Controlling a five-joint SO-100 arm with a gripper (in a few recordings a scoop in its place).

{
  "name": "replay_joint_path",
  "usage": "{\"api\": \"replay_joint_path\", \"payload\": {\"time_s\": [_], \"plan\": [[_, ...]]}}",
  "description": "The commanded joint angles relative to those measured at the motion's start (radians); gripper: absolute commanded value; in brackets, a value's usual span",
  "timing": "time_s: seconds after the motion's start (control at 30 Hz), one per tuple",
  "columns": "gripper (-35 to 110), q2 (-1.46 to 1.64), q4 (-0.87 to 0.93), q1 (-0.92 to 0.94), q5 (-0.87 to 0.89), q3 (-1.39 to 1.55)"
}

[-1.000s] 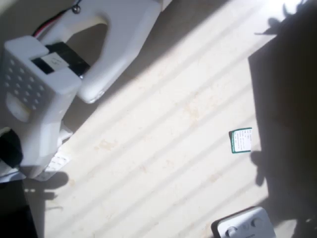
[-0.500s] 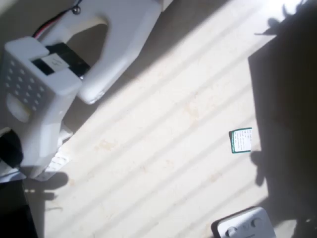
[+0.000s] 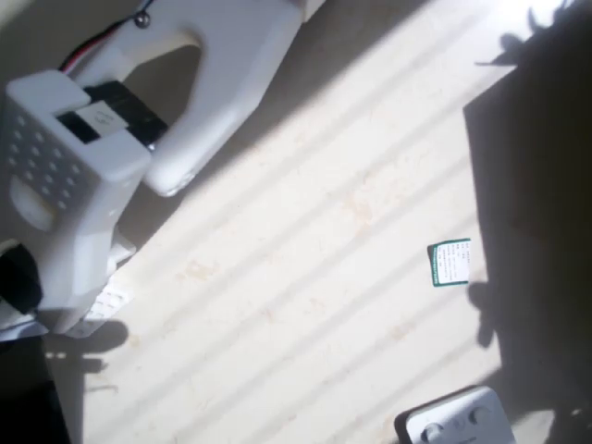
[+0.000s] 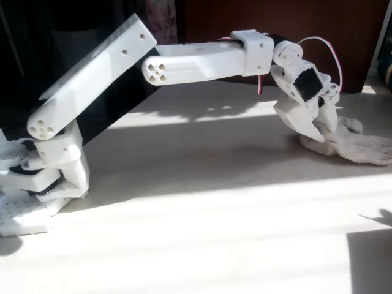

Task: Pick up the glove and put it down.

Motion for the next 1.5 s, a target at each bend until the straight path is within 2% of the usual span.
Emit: {"api": "replay_joint_path", "payload": {"time_s": [0.0,0.47,0.9,1.47], "plan": [[-1,0.135,0.052,0.032,-0.005,-0.035],[-1,0.301,0.190,0.210,-0.008,-0.037],[-1,0.388,0.347,0.511,-0.008,-0.037],[0,0.334,0.440,0.836,-0.008,-0.009]]}}
